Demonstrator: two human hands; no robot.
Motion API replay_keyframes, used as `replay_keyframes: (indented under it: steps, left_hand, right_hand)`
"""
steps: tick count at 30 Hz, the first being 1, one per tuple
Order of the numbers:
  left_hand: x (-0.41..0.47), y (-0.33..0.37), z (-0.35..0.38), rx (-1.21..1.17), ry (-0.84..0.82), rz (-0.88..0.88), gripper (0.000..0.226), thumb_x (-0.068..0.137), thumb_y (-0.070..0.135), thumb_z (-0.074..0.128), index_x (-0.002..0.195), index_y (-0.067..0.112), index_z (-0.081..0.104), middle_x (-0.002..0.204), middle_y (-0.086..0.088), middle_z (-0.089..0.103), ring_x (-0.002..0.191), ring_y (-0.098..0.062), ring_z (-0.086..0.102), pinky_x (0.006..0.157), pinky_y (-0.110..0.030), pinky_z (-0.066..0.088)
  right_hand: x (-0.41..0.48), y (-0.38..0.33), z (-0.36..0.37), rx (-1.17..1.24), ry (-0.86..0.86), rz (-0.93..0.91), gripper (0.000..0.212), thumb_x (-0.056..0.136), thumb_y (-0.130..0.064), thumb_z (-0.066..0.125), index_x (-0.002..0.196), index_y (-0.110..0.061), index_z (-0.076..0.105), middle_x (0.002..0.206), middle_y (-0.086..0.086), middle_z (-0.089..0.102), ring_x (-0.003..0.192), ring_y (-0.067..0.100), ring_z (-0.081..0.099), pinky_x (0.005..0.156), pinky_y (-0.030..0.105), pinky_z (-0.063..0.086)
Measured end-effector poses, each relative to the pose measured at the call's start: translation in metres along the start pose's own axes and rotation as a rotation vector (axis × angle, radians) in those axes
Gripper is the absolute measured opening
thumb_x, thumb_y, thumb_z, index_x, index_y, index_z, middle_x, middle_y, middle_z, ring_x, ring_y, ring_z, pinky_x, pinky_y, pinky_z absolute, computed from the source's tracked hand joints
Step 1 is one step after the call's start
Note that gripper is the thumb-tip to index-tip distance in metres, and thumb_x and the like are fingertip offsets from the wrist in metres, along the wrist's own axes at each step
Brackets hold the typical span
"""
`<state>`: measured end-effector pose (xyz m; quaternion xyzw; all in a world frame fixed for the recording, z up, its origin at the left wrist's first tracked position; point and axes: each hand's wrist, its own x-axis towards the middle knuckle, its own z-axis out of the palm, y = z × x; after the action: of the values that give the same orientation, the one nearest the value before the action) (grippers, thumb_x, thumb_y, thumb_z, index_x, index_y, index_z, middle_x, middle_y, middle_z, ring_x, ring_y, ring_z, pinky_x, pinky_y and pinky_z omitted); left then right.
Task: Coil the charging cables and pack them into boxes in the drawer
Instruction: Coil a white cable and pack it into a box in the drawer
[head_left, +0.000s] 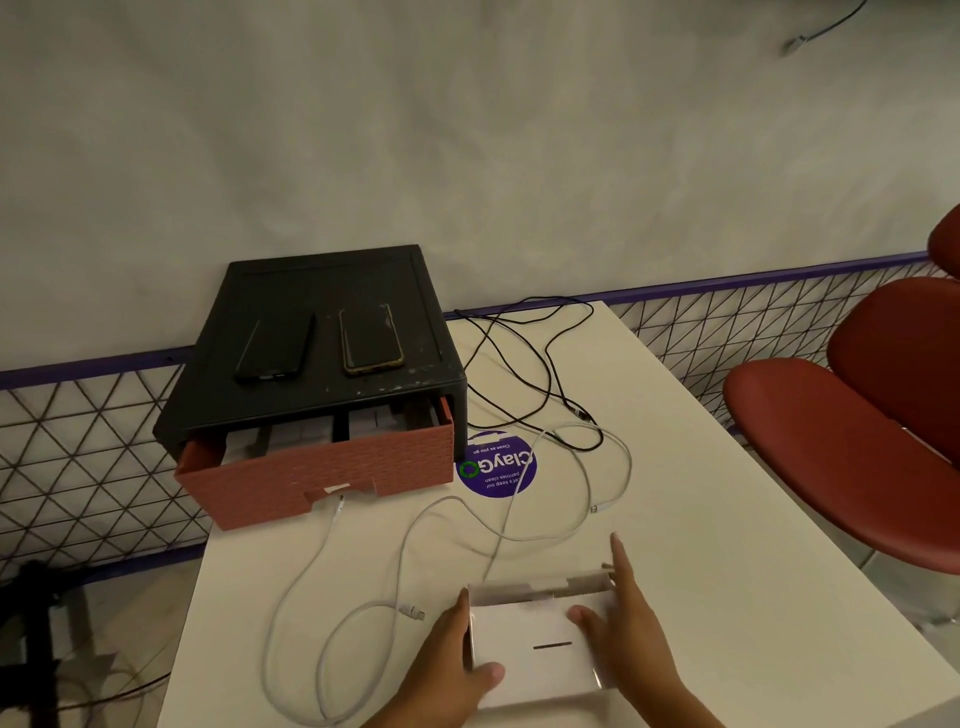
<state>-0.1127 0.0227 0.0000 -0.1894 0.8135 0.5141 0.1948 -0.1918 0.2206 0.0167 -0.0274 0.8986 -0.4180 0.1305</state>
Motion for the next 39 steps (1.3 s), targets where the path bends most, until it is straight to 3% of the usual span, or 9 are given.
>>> replay_keyframes:
  steps: [2,4,6,9,15,19,23,27,39]
  left_hand:
    - [-0.003,0.005,0.0,0.063,0.005,0.013,0.108,0.065,0.048,0.062,0.15,0.02,0.0,0.152,0.006,0.019,0.136,-0.008,0.03,0.114,-0.029,0.026]
    - [-0.005,0.01,0.001,0.131,0.004,0.027,0.102,0.074,0.041,0.062,0.15,0.019,-0.004,0.151,0.006,0.016,0.135,-0.008,0.029,0.112,-0.025,0.026]
    - [-0.007,0.013,0.004,0.177,-0.007,0.033,0.104,0.079,0.037,0.063,0.148,0.017,-0.012,0.148,0.005,0.014,0.133,-0.009,0.029,0.109,-0.022,0.027]
    - [-0.009,0.017,0.01,0.225,-0.018,0.045,0.106,0.082,0.033,0.062,0.145,0.015,-0.021,0.146,0.002,0.012,0.135,-0.011,0.025,0.108,-0.022,0.026]
    - [-0.012,0.023,0.012,0.283,-0.021,0.123,0.098,0.085,0.032,0.059,0.147,0.021,-0.017,0.149,0.002,0.003,0.139,-0.012,0.018,0.108,-0.021,0.02]
    - [-0.01,0.023,0.015,0.317,-0.022,0.182,0.093,0.086,0.033,0.059,0.148,0.022,-0.01,0.151,0.002,-0.004,0.14,-0.01,0.013,0.108,-0.017,0.017]
    - [-0.01,0.024,0.018,0.434,-0.03,0.188,0.111,0.075,0.046,0.068,0.147,0.023,-0.012,0.151,0.003,-0.012,0.142,-0.016,0.001,0.113,-0.024,0.015]
    - [-0.014,0.025,0.022,0.675,-0.02,0.266,0.114,0.074,0.043,0.067,0.146,0.02,-0.018,0.152,0.001,-0.008,0.142,-0.018,-0.004,0.113,-0.028,0.019]
    - [-0.014,0.025,0.022,0.711,-0.002,0.317,0.106,0.076,0.053,0.062,0.148,0.022,-0.009,0.149,0.001,0.006,0.138,-0.016,0.007,0.11,-0.025,0.021]
  right_hand:
    - [0.001,0.003,-0.001,-0.07,-0.044,-0.084,0.075,0.085,-0.035,0.063,0.137,-0.048,0.011,0.14,-0.001,0.04,0.118,0.016,0.049,0.095,0.024,0.04]
    - [0.001,0.006,-0.004,-0.135,-0.086,-0.113,0.069,0.074,-0.067,0.055,0.133,-0.05,0.023,0.143,-0.002,0.035,0.121,0.013,0.046,0.094,0.024,0.04]
    - [0.002,0.011,-0.007,-0.231,-0.104,-0.11,0.099,0.049,-0.092,0.033,0.135,-0.043,0.036,0.148,-0.005,0.027,0.124,0.011,0.044,0.097,0.027,0.038]
    - [0.001,0.014,-0.01,-0.314,-0.09,-0.074,0.127,0.028,-0.103,0.007,0.137,-0.044,0.034,0.148,-0.009,0.023,0.125,0.016,0.044,0.096,0.027,0.037]
    - [-0.001,0.009,-0.014,-0.343,-0.15,-0.067,0.119,0.028,-0.102,0.024,0.134,-0.05,0.035,0.146,-0.006,0.02,0.128,0.019,0.039,0.1,0.027,0.035]
    - [-0.001,0.009,-0.015,-0.323,-0.159,-0.086,0.085,0.055,-0.079,0.042,0.134,-0.047,0.038,0.144,-0.003,0.022,0.129,0.02,0.037,0.1,0.027,0.036]
    - [-0.001,0.015,-0.015,-0.31,-0.147,-0.124,0.096,0.047,-0.087,0.04,0.132,-0.042,0.041,0.136,-0.003,0.024,0.122,0.021,0.043,0.097,0.027,0.039]
    - [-0.001,0.021,-0.014,-0.317,-0.146,-0.175,0.08,0.056,-0.075,0.041,0.127,-0.039,0.045,0.126,-0.008,0.022,0.11,0.02,0.046,0.088,0.022,0.036]
    - [0.0,0.032,-0.013,-0.245,-0.15,-0.212,0.048,0.067,-0.056,0.05,0.109,-0.033,0.052,0.116,-0.009,0.029,0.097,0.015,0.047,0.081,0.025,0.037]
